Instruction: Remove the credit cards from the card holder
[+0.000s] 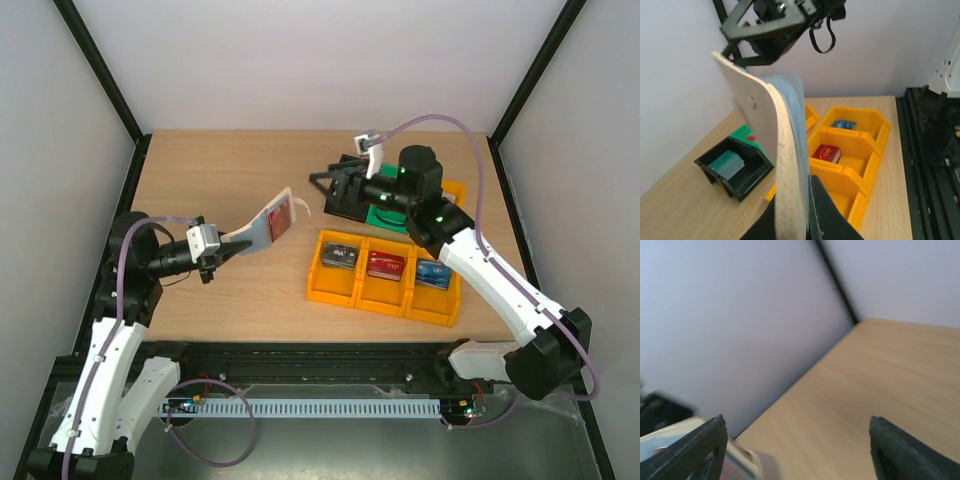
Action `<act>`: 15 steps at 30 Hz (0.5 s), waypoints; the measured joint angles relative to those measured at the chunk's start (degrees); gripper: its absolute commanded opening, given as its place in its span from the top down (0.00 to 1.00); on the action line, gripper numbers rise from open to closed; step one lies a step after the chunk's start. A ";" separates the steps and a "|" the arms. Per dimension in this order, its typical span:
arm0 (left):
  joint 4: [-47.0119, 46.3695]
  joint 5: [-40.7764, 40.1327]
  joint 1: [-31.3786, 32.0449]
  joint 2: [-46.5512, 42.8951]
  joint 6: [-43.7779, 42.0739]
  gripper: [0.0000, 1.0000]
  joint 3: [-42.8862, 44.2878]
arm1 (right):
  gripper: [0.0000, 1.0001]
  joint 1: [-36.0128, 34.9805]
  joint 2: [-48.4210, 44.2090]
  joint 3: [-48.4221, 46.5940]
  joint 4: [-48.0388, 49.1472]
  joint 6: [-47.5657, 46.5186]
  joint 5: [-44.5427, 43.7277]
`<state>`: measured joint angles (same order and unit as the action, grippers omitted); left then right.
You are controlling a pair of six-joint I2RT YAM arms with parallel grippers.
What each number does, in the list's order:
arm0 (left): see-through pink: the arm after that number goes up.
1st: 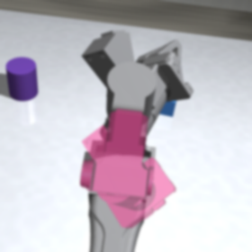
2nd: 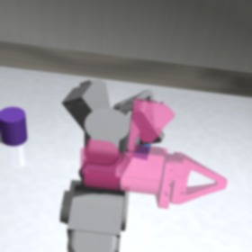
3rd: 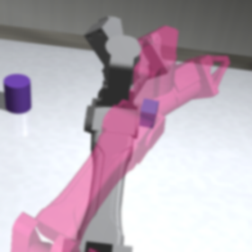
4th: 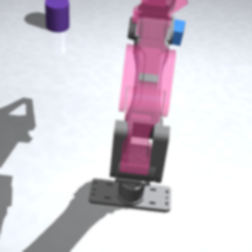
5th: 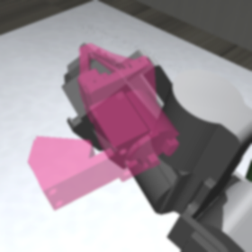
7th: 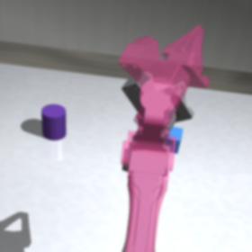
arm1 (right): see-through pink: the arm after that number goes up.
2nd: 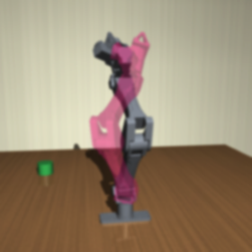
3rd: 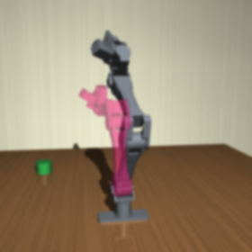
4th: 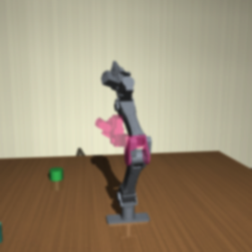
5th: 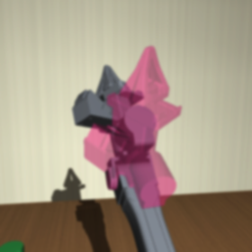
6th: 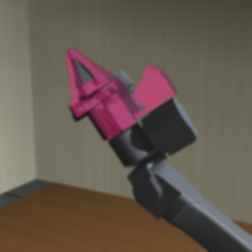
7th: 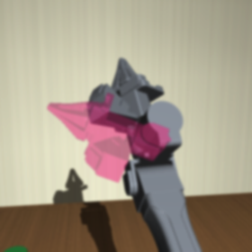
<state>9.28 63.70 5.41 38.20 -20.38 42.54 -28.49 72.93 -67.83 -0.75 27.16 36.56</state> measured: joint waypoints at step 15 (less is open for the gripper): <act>9.99 1.92 1.18 1.88 -1.66 0.98 5.11 | 0.04 -8.98 -0.04 -3.21 -4.13 -21.49 23.17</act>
<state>19.27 65.63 6.59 40.07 -22.04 47.66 -37.47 72.88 -71.05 -4.89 5.67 59.72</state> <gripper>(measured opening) 0.045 0.954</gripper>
